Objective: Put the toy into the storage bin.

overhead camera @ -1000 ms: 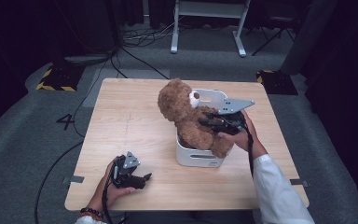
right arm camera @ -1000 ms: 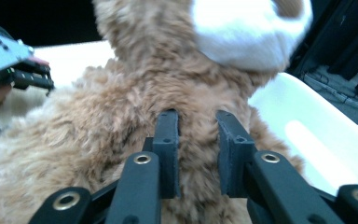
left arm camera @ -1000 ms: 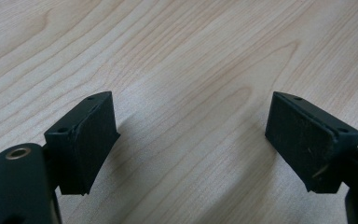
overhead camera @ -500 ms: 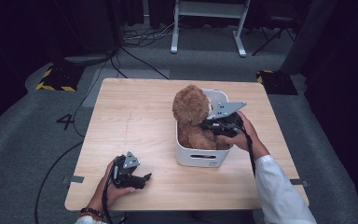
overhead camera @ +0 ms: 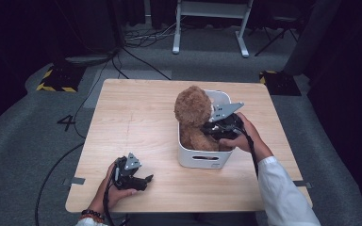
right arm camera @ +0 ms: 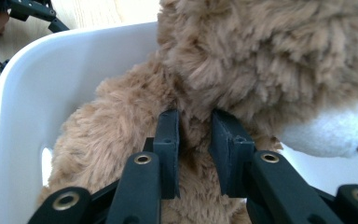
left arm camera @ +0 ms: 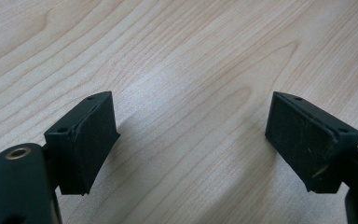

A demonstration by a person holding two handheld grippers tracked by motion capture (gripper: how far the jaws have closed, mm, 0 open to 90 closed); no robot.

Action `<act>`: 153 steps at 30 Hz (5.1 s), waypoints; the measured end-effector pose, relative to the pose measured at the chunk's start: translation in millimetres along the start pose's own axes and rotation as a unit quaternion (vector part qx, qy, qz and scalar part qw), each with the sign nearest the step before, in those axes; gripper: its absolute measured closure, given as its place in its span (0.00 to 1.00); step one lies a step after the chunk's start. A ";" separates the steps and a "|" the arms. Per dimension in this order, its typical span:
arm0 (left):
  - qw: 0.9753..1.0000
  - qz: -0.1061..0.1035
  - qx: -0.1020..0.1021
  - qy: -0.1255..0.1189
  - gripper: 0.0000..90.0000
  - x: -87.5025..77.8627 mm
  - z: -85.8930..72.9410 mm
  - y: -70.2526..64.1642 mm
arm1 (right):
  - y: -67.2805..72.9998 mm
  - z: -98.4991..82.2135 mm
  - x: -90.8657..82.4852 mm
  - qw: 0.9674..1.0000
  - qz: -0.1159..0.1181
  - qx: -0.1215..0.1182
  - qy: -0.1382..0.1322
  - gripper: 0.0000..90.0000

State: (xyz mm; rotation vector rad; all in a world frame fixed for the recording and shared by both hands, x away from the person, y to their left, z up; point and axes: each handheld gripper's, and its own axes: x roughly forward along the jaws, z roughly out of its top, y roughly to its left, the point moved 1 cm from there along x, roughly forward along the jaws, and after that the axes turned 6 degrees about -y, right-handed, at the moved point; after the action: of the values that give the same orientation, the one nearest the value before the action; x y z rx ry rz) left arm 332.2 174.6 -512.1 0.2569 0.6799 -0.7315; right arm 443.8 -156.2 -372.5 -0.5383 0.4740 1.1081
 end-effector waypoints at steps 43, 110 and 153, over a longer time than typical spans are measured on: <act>1.000 0.000 0.000 0.000 0.18 0.0 0.0 0.0 | 7.1 -12.5 -36.1 1.000 0.017 0.007 0.005 0.51; 1.000 0.001 0.000 0.000 0.18 0.0 0.0 -0.1 | 37.5 -99.4 -105.6 0.990 -0.132 0.013 0.038 0.23; 1.000 0.001 0.000 0.000 0.18 -0.1 0.0 -0.1 | 44.6 -189.1 -97.2 0.985 -0.143 0.075 0.068 0.23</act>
State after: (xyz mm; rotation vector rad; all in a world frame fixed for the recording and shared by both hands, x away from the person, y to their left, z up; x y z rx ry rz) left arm 332.1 174.6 -512.0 0.2578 0.6803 -0.7304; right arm 349.3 -326.7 -468.3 -0.5328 0.5744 0.7586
